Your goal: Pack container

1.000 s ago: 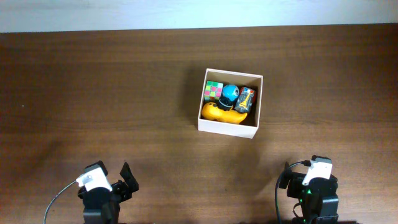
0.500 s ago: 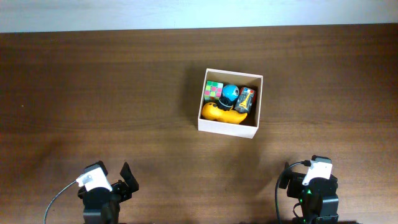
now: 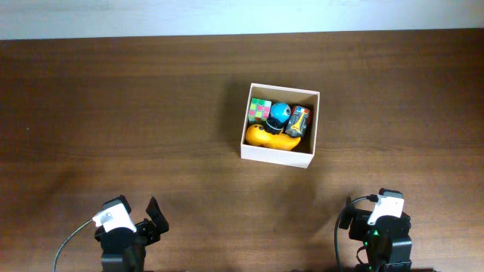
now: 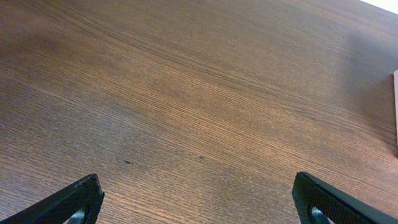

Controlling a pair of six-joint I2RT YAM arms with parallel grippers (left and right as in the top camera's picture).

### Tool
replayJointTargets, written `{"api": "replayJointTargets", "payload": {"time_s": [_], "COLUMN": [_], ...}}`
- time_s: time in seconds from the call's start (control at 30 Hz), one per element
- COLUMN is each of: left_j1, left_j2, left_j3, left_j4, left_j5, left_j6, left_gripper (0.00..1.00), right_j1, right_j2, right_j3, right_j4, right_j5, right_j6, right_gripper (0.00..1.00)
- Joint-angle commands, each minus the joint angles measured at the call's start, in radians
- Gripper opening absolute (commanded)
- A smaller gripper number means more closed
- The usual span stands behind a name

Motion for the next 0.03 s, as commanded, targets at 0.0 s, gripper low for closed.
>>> {"api": "replayJointTargets", "payload": {"time_s": [0.0], "left_j1": [-0.005], "left_j2": [-0.008], "left_j3": [-0.005], "left_j4": [-0.001], "left_j5": [0.003], "left_j6": [-0.01], "left_gripper": [0.99], "right_j1": [-0.008], "right_j2": [-0.012], "right_j3": [-0.006], "right_j4": [0.0], "right_j5": [-0.002], "right_j6": [-0.006], "right_gripper": [0.99]}}
